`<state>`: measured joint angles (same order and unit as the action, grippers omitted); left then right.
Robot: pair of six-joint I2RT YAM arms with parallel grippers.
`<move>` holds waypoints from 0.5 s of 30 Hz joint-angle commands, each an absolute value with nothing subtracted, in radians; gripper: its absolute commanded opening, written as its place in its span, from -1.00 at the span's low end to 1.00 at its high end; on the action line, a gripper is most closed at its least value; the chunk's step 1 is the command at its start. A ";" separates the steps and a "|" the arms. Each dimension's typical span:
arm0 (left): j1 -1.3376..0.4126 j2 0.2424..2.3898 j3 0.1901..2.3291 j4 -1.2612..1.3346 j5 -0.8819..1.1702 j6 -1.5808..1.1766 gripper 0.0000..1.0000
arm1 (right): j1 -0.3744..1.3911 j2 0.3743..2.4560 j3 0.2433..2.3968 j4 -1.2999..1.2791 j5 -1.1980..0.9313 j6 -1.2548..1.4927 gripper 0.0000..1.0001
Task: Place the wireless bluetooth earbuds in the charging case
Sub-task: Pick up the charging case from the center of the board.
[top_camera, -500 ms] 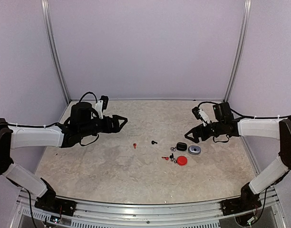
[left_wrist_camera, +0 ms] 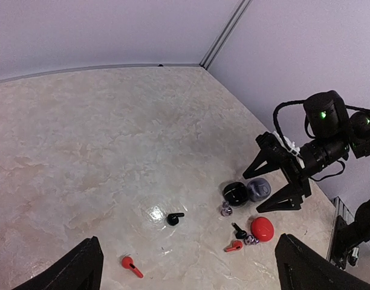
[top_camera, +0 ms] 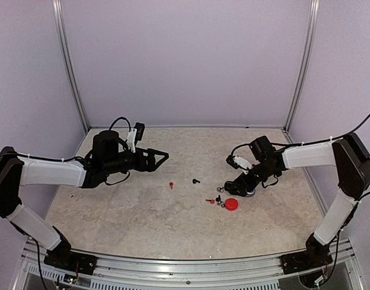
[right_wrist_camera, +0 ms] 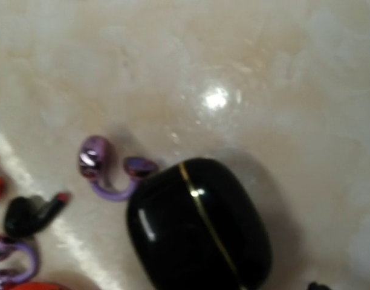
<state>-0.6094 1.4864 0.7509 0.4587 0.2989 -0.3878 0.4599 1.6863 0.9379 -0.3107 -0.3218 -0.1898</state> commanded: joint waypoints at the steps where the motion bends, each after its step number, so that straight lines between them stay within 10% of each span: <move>1: -0.608 1.498 0.753 0.532 0.357 -0.378 0.98 | 0.479 1.719 0.990 -0.369 -0.220 -0.252 0.72; 15: -0.541 1.488 0.742 0.545 0.427 -0.385 0.98 | 0.487 1.768 1.032 -0.354 -0.248 -0.357 0.60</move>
<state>-0.5659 1.5002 0.7509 0.5121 0.3943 -0.3882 0.4713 1.7645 1.0161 -0.3477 -0.2348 -0.3107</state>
